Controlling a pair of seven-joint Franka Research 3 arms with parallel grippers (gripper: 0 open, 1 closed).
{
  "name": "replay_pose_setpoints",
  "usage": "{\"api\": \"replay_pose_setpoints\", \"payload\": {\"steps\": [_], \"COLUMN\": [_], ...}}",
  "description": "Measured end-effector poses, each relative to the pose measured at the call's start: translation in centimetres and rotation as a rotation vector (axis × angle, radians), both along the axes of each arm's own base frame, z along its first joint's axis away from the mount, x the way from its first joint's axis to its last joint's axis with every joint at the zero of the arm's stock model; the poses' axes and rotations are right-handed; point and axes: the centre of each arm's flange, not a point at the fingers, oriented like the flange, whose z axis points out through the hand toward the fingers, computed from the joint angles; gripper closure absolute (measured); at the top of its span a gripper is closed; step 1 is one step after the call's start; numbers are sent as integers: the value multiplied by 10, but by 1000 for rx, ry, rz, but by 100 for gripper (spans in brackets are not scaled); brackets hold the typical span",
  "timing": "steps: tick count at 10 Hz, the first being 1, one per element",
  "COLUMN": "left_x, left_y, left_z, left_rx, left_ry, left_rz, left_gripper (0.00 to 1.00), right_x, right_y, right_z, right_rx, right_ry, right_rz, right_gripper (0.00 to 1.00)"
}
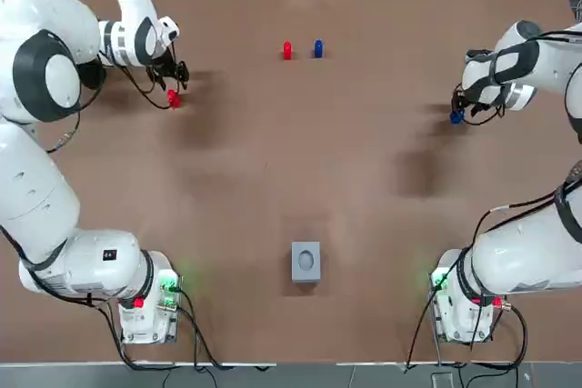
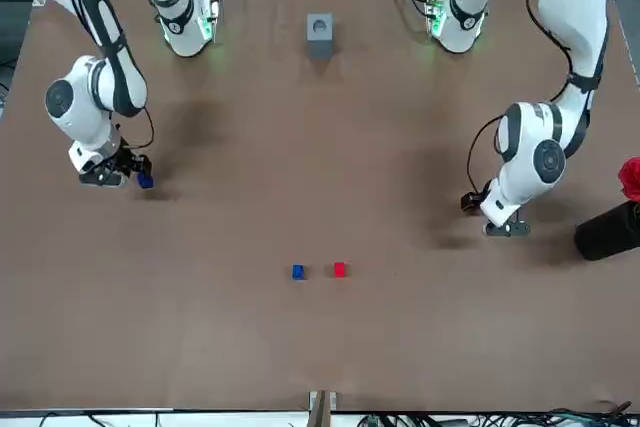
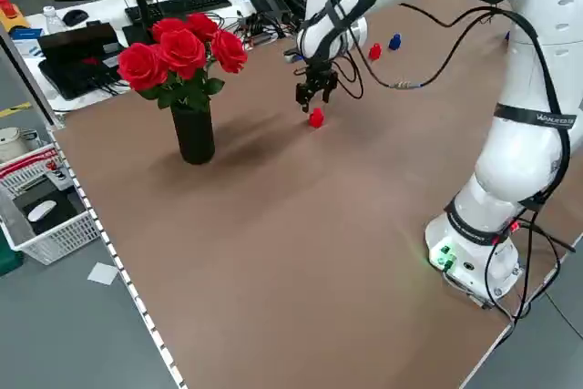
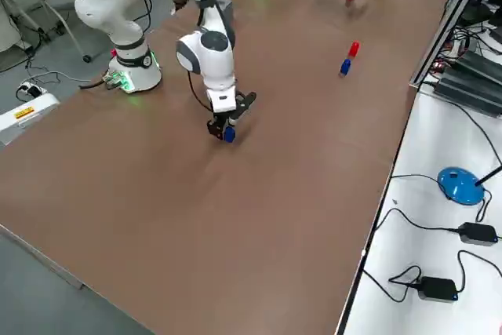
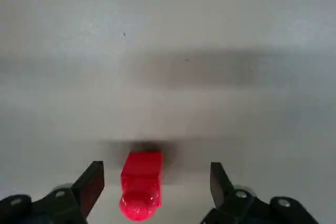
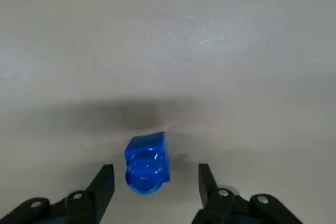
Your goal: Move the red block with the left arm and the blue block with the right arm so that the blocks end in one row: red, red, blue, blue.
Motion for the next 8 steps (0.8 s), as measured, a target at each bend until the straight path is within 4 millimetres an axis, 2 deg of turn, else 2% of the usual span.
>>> {"api": "replay_pose_setpoints", "payload": {"steps": [3,6,8], "left_x": [-9,-12,-14], "left_y": [6,9,9], "left_z": [-1,2,2], "left_rx": [2,3,3], "left_ry": [7,6,10], "left_rz": [10,15,15], "left_gripper": [19,23,35], "right_x": [1,2,3], "right_y": [2,4,4], "right_z": [0,1,1], "right_rx": [7,8,8], "right_ry": [-3,-6,-8], "right_rz": [-10,-8,-7], "right_gripper": [34,47,50]}}
